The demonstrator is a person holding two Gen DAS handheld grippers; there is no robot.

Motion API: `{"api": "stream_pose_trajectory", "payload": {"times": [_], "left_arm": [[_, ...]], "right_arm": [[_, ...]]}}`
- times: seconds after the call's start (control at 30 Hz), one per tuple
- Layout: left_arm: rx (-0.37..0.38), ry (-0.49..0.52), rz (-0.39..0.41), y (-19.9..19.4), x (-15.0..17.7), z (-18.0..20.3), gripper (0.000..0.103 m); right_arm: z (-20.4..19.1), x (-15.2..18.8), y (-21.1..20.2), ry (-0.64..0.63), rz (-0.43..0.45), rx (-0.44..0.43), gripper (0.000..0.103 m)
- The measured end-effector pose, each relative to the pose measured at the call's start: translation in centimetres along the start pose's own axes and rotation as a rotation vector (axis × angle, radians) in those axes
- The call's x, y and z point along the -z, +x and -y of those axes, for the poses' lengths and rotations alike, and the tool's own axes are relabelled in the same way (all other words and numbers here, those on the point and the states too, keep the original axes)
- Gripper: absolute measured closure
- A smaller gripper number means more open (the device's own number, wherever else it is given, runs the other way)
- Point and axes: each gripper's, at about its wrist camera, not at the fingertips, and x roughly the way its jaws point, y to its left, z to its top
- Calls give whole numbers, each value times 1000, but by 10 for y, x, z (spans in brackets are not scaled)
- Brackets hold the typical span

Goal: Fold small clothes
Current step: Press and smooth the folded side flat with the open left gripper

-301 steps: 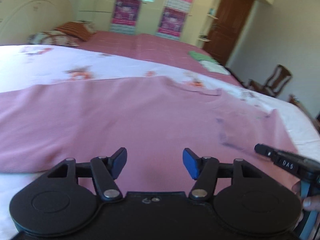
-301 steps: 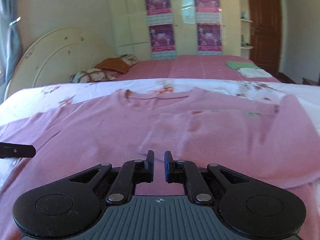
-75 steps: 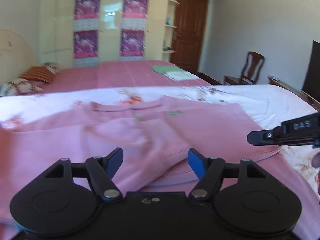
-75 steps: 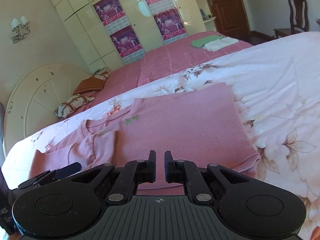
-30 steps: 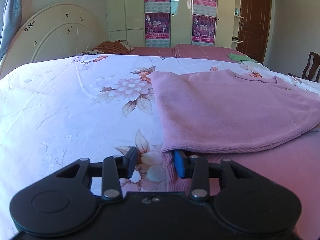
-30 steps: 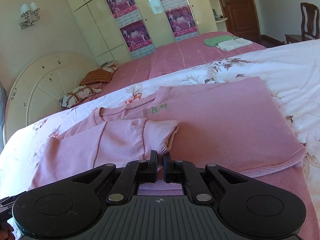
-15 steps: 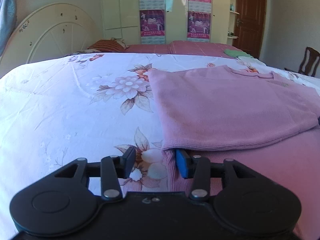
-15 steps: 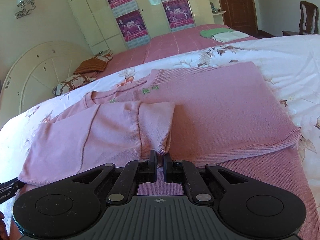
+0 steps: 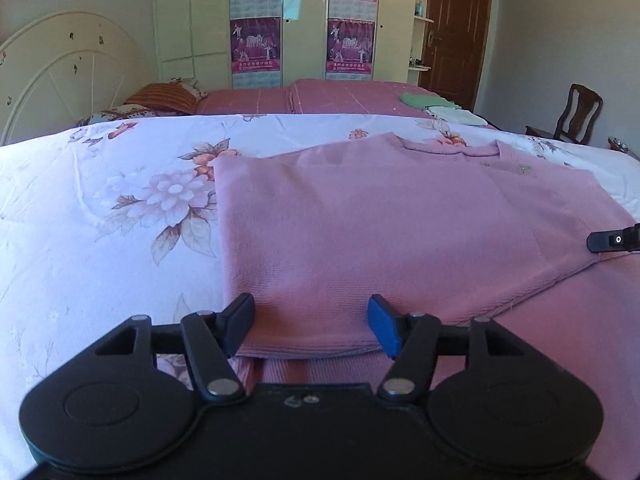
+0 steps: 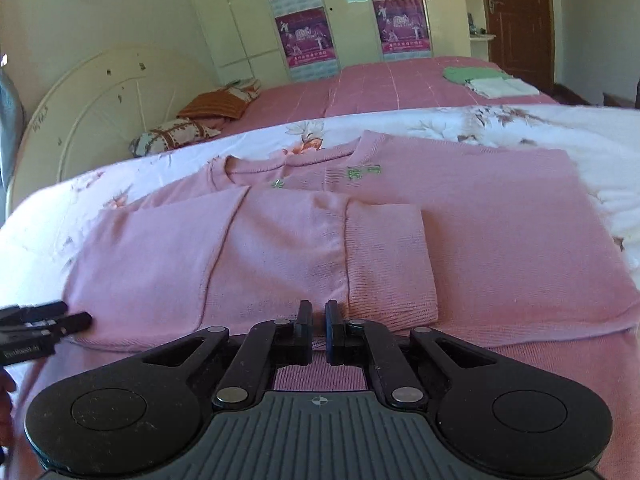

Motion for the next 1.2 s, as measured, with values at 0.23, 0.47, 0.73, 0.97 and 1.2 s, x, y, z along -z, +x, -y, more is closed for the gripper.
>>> {"api": "stream_pose_trajectory", "payload": {"times": [0.23, 0.47, 0.73, 0.97, 1.2], "left_arm": [[15, 4, 47, 35, -52, -10, 40], [-8, 14, -22, 97, -85, -37, 40], [24, -121, 93, 60, -86, -65, 41], [67, 52, 26, 90, -81, 4, 28], [65, 81, 48, 87, -58, -18, 27]], "right_arm": [[-4, -44, 11, 58, 85, -5, 99], [-43, -64, 77, -55, 24, 7, 99], [-20, -59, 73, -9, 37, 39, 99], [-87, -64, 107, -100, 22, -45, 99], [-12, -50, 83, -56, 64, 159, 100]]}}
